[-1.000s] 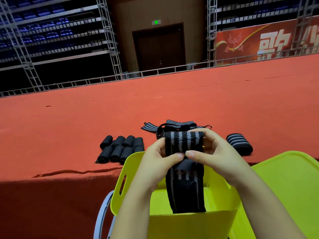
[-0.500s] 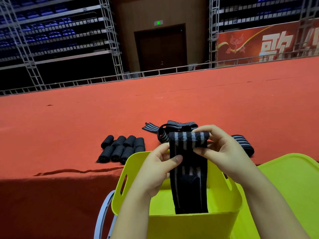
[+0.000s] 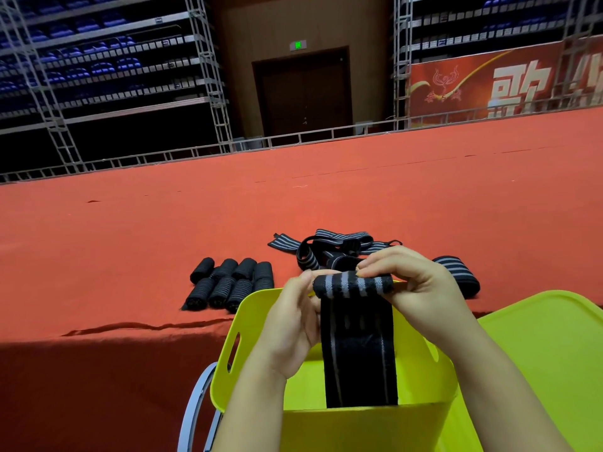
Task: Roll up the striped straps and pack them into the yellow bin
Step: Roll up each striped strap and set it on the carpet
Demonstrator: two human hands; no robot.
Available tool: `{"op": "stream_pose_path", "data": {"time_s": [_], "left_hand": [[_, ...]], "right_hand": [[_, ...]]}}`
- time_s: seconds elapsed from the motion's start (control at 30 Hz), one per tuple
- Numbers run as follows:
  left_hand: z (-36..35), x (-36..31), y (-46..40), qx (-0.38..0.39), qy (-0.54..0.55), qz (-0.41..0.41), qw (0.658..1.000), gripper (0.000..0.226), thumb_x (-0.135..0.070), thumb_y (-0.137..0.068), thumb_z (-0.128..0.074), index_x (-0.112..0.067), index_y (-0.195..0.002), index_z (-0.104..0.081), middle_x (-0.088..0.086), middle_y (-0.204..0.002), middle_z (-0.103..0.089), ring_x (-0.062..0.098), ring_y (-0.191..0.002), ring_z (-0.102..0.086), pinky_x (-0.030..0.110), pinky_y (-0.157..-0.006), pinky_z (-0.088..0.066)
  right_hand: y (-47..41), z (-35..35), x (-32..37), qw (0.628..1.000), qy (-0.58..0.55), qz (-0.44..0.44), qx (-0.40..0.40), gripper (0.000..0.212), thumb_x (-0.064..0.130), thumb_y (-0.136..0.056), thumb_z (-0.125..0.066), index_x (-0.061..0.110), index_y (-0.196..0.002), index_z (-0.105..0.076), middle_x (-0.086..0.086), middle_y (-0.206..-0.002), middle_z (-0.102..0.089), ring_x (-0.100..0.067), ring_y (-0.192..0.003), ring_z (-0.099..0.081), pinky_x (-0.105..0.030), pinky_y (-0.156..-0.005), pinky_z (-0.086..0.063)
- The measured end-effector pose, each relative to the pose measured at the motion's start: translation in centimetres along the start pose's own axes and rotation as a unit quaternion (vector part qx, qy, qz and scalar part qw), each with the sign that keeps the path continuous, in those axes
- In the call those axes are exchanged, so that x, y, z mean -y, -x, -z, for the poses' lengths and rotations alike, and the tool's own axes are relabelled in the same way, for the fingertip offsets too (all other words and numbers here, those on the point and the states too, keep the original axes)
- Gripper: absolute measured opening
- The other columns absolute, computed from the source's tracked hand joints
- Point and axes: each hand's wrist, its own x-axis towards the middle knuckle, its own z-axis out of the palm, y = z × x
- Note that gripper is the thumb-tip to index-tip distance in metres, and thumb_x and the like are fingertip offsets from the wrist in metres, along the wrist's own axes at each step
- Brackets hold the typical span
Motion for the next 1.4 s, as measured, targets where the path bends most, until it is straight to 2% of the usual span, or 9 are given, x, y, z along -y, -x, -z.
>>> {"op": "stream_pose_path", "data": {"time_s": [0.1,0.33,0.4,0.47,0.57,0.87,1.07,1.27,1.4], "left_hand": [[0.0,0.4,-0.1,-0.011,-0.039,-0.017,0.999,0.066,-0.072,-0.079,-0.054,-0.017,-0.113,-0.065,0.012,-0.094,-0.071,0.02,-0.083,-0.066,0.032,-0.069,-0.052],[0.3,0.4,0.1,0.001,-0.017,-0.069,0.997,0.044,-0.031,-0.078,-0.062,-0.014,-0.118,-0.058,0.0,-0.09,-0.073,0.013,-0.08,-0.068,0.022,-0.064,-0.053],[0.4,0.3,0.1,0.007,-0.015,-0.08,0.997,0.045,-0.027,-0.078,-0.062,-0.015,-0.121,-0.056,0.003,-0.093,-0.073,0.015,-0.083,-0.069,0.024,-0.067,-0.055],[0.3,0.3,0.1,0.008,-0.013,-0.087,0.996,0.046,-0.023,-0.079,-0.063,-0.018,-0.124,-0.055,0.008,-0.101,-0.073,0.018,-0.09,-0.069,0.026,-0.075,-0.056],[0.3,0.3,0.1,0.011,-0.008,-0.09,0.996,0.05,-0.019,-0.08,-0.063,-0.022,-0.129,-0.052,0.008,-0.115,-0.07,0.022,-0.105,-0.067,0.03,-0.086,-0.055],[1.1,0.4,0.4,0.014,-0.027,-0.101,0.994,0.064,-0.008,-0.079,-0.065,-0.027,-0.137,-0.043,0.012,-0.115,-0.069,0.029,-0.112,-0.064,0.037,-0.093,-0.052],[1.1,0.7,-0.1,0.005,-0.071,-0.121,0.99,0.065,-0.001,-0.073,-0.067,-0.021,-0.132,-0.048,0.012,-0.114,-0.07,0.025,-0.107,-0.066,0.032,-0.088,-0.053],[1.0,0.9,-0.5,-0.017,-0.097,-0.117,0.988,0.052,0.006,-0.074,-0.066,-0.017,-0.12,-0.06,0.007,-0.103,-0.073,0.018,-0.097,-0.068,0.025,-0.079,-0.053],[1.0,0.9,-0.4,-0.003,-0.082,-0.074,0.994,0.05,-0.01,-0.075,-0.069,-0.019,-0.122,-0.058,0.006,-0.109,-0.073,0.02,-0.101,-0.068,0.039,-0.082,-0.054]], "right_hand": [[0.0,-0.1,-0.2,1.0,-0.002,-0.003,-0.003,0.041,-0.008,-0.068,-0.061,0.027,-0.084,-0.074,0.011,-0.095,-0.067,-0.012,-0.099,-0.063,-0.025,-0.082,-0.051],[0.5,0.8,0.6,0.977,-0.137,-0.162,0.034,0.033,-0.001,-0.088,-0.057,0.023,-0.105,-0.073,0.007,-0.119,-0.066,-0.01,-0.114,-0.061,-0.025,-0.085,-0.054],[0.7,1.1,0.7,0.95,-0.214,-0.225,0.031,0.032,0.032,-0.087,-0.065,0.025,-0.119,-0.065,0.003,-0.123,-0.065,-0.018,-0.114,-0.062,-0.037,-0.084,-0.056],[0.8,1.1,0.7,0.935,-0.232,-0.261,0.065,0.07,0.066,-0.067,-0.07,0.032,-0.127,-0.058,0.001,-0.125,-0.064,-0.02,-0.114,-0.062,-0.045,-0.088,-0.055],[0.9,0.2,0.8,0.931,-0.201,-0.288,0.099,0.093,0.081,-0.051,-0.068,0.04,-0.133,-0.05,0.008,-0.129,-0.062,-0.014,-0.117,-0.06,-0.042,-0.094,-0.051],[0.9,1.1,1.7,0.942,-0.146,-0.28,0.117,0.067,0.04,-0.078,-0.073,0.048,-0.135,-0.039,0.018,-0.119,-0.066,-0.006,-0.106,-0.065,-0.033,-0.082,-0.057],[1.0,0.8,1.5,0.961,-0.107,-0.241,0.08,0.054,0.003,-0.084,-0.067,0.038,-0.124,-0.054,0.007,-0.109,-0.071,-0.006,-0.09,-0.068,-0.02,-0.064,-0.052],[1.1,0.5,0.8,0.969,-0.11,-0.21,0.066,0.043,-0.004,-0.082,-0.066,0.027,-0.112,-0.063,0.003,-0.108,-0.07,-0.01,-0.095,-0.067,-0.022,-0.073,-0.052],[1.2,0.5,0.4,0.974,-0.116,-0.19,0.037,0.045,-0.005,-0.082,-0.067,0.029,-0.11,-0.065,0.002,-0.106,-0.071,-0.014,-0.097,-0.067,-0.024,-0.076,-0.053]]}}
